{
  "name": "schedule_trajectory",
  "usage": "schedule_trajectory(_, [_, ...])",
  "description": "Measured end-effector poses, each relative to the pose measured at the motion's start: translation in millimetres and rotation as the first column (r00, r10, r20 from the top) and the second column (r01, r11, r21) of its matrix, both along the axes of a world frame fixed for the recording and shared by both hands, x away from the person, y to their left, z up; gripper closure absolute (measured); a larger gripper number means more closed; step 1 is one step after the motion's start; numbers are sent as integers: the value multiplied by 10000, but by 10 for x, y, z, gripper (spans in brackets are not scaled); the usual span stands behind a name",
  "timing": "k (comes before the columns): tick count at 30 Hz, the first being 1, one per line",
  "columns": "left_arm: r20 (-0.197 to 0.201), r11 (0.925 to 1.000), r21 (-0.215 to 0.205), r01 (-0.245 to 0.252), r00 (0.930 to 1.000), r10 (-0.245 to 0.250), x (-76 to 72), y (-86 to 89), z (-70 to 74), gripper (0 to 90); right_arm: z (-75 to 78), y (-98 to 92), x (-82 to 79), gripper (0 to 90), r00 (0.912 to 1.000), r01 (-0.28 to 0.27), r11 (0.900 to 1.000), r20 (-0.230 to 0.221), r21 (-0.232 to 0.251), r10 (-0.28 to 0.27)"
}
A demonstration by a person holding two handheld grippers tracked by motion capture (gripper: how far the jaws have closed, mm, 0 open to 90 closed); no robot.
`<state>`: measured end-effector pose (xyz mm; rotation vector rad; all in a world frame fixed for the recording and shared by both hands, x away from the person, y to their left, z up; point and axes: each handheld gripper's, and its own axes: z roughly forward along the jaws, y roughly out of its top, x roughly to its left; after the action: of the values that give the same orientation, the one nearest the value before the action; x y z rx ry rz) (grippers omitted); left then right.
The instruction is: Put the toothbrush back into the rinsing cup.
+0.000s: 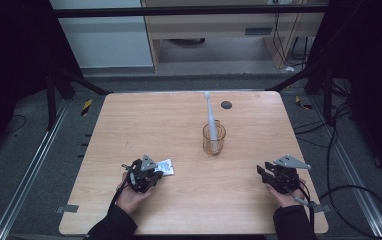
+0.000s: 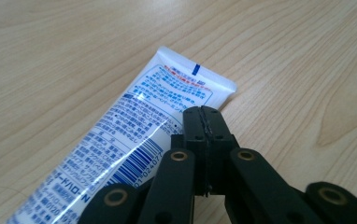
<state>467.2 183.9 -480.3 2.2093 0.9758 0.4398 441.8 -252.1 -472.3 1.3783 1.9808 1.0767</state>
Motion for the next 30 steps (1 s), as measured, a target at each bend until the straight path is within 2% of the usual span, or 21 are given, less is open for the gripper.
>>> schedule_trajectory(3, [243,9993,-385,6,9997,3,-27,48,105,897,-1,-3,-1,620,10000,-13,10000,-6,29,13])
schedule_trajectory(6, [645,9992,-402,-54,9979,79,-29,133,246,897,7,0,-6,621,10000,-25,10000,-16,70,25])
schedule_trajectory(10, [885,9964,-609,-586,9940,638,76,373,396,897,4,-3,-2,623,10000,-40,10000,50,15,40])
schedule_trajectory(13, [764,9944,-417,-973,9920,1003,173,543,400,897,-4,3,3,625,10000,-42,10000,-9,4,42])
schedule_trajectory(17, [334,9900,-81,-1409,9894,1411,296,724,297,897,-12,16,10,627,9999,-90,10000,-66,29,90])
schedule_trajectory(21, [-248,9902,194,-1382,9900,1387,359,785,184,897,-20,23,15,629,9999,-134,9999,-61,-57,133])
schedule_trajectory(26, [-527,9927,478,-1110,9921,1135,364,773,130,898,-16,5,9,630,9999,-107,9999,-45,-44,107])
schedule_trajectory(28, [-525,9925,580,-1076,9925,1107,358,762,116,898,-14,0,6,630,9999,-107,9999,-53,-20,107])
schedule_trajectory(30, [-590,9925,555,-1092,9919,1125,352,765,112,898,-20,-5,9,630,9999,-111,9999,-38,-56,111])
